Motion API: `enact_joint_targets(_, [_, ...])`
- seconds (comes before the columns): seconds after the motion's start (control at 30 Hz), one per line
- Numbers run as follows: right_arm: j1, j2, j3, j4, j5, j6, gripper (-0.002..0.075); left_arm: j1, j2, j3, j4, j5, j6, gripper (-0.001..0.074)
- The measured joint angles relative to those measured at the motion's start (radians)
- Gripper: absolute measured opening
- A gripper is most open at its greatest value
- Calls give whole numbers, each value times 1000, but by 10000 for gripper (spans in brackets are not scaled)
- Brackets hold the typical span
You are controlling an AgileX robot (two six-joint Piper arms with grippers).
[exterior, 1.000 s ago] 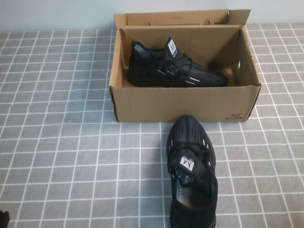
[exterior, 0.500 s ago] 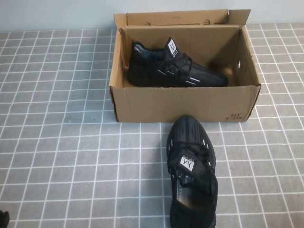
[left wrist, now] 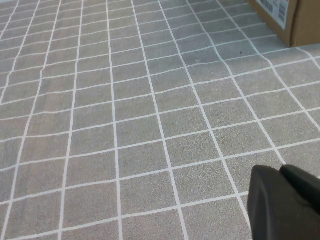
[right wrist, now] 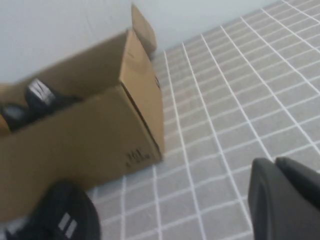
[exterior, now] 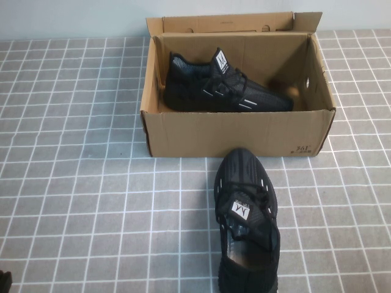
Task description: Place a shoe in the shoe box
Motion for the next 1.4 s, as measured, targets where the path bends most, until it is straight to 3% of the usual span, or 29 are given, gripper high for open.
enact_joint_targets(0.17, [0,0,0,279,-109,-5,-16,0,0,0,0,0,0,-1])
enact_joint_targets(0.33, [0,0,0,411,-118,-11,-16,0,0,0,0,0,0,-1])
enact_joint_targets(0.47, [0,0,-2,450,-12,-11,-16,0,0,0,0,0,0,-1])
enact_joint_targets(0.7, [0,124,-228,417,328,-73,-16,0,0,0,0,0,0,-1])
enact_joint_targets(0.97, [0,559,-561,223,701,-201,-16,0,0,0,0,0,0,-1])
enact_joint_targets(1.2, [10,889,-784,169,804,-309,-16,0,0,0,0,0,0,-1])
enact_joint_targets(1.4, [146,1099,-948,142,800,-320,-16,0,0,0,0,0,0,-1])
